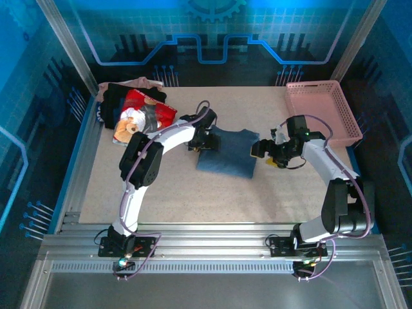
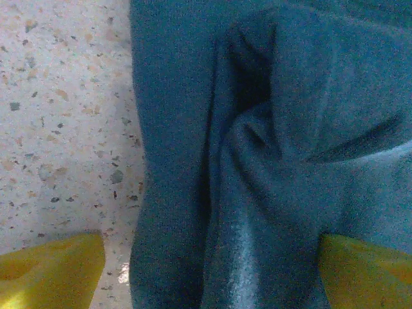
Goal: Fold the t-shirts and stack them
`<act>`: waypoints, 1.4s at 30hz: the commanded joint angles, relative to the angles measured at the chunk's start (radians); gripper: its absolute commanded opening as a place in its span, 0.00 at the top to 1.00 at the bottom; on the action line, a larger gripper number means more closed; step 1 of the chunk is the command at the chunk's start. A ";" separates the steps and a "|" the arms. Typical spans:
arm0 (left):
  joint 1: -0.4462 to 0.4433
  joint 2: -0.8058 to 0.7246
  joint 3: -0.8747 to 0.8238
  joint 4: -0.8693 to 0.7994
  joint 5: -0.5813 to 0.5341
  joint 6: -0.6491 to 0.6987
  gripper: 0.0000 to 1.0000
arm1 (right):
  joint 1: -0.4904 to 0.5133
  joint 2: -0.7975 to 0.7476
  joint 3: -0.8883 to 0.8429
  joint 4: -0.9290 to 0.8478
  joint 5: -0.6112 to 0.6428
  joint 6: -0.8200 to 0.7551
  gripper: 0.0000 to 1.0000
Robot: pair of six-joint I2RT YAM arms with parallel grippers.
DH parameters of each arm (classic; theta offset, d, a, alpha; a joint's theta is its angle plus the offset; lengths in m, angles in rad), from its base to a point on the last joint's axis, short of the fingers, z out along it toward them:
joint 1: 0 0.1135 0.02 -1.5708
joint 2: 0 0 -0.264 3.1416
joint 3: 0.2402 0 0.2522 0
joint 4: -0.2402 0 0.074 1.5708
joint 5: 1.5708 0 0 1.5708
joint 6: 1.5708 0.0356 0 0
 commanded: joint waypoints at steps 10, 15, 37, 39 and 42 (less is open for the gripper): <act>-0.033 0.074 0.113 0.039 0.012 0.017 0.87 | -0.018 -0.033 -0.003 0.016 -0.073 -0.011 0.12; 0.020 -0.087 0.061 0.010 -0.061 0.185 1.00 | -0.016 -0.070 -0.007 0.041 -0.099 -0.013 0.11; 0.335 -0.338 0.099 -0.051 0.000 0.556 1.00 | 0.008 -0.063 -0.019 0.125 -0.116 0.039 0.10; 0.358 -0.338 0.113 -0.061 0.007 0.560 1.00 | 0.011 -0.059 -0.022 0.133 -0.116 0.045 0.10; 0.390 -0.344 0.115 -0.069 0.021 0.562 1.00 | 0.014 -0.053 -0.019 0.133 -0.115 0.045 0.10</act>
